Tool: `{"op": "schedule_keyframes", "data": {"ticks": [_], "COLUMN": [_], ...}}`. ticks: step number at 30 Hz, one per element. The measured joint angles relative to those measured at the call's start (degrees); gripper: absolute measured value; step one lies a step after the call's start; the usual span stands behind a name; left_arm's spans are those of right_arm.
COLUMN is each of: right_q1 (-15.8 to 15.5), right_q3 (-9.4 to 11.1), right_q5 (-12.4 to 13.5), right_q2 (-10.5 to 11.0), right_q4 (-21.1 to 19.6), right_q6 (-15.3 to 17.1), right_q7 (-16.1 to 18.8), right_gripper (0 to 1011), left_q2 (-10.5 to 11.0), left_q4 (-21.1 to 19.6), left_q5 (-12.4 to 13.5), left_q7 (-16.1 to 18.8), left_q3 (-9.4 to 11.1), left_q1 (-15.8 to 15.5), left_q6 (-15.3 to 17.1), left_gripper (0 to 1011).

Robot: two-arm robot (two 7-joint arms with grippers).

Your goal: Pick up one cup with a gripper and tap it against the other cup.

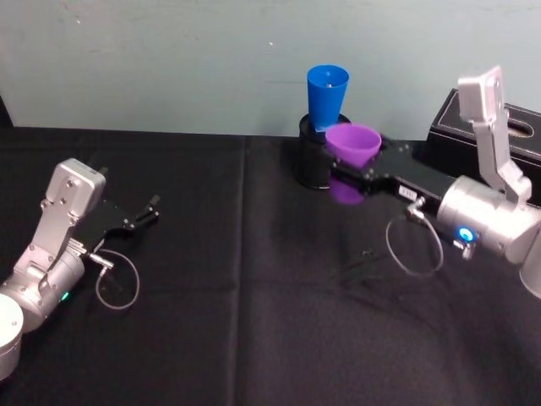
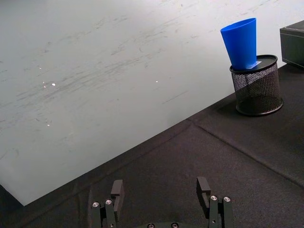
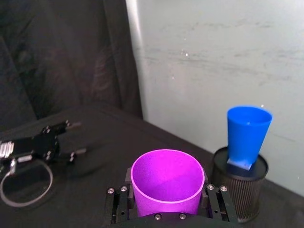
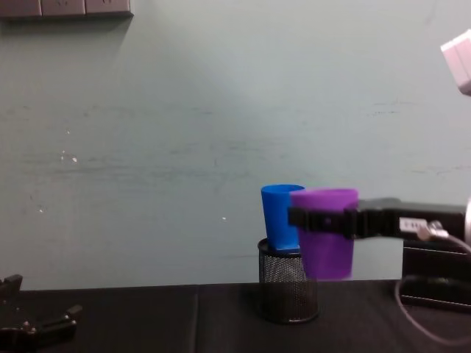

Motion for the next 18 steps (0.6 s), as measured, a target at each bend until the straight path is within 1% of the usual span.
{"op": "schedule_keyframes", "data": {"ticks": [1, 2, 3, 6, 7, 12, 18], "right_q1": [-0.8, -0.8, -1.8, -3.1, -4.0, -5.7, -6.6], "right_q3": [-0.2, -0.2, -0.5, -0.8, -1.0, -1.7, -1.9], "right_q5": [0.0, 0.0, 0.0, -0.3, -0.6, -2.2, -3.5], "right_q2": [0.5, 0.5, 1.1, 1.8, 2.2, 2.6, 2.3], "right_q4": [-0.6, -0.6, -1.3, -2.2, -2.7, -3.2, -2.4], "right_q6": [-0.3, -0.3, -0.6, -1.0, -1.2, -2.2, -2.7], "right_q7": [-0.1, -0.1, -0.2, -0.8, -1.3, -2.5, -3.5], "right_gripper": [743, 743, 743, 743, 743, 743, 743], "left_q2": [0.0, 0.0, 0.0, 0.0, 0.0, 0.0, 0.0], "left_q4": [0.0, 0.0, 0.0, 0.0, 0.0, 0.0, 0.0], "left_q5": [0.0, 0.0, 0.0, 0.0, 0.0, 0.0, 0.0], "left_q7": [0.0, 0.0, 0.0, 0.0, 0.0, 0.0, 0.0], "left_q3": [0.0, 0.0, 0.0, 0.0, 0.0, 0.0, 0.0], "left_q1": [0.0, 0.0, 0.0, 0.0, 0.0, 0.0, 0.0], "left_q6": [0.0, 0.0, 0.0, 0.0, 0.0, 0.0, 0.0], "left_gripper": [1005, 1005, 1005, 1005, 1005, 1005, 1005]}}
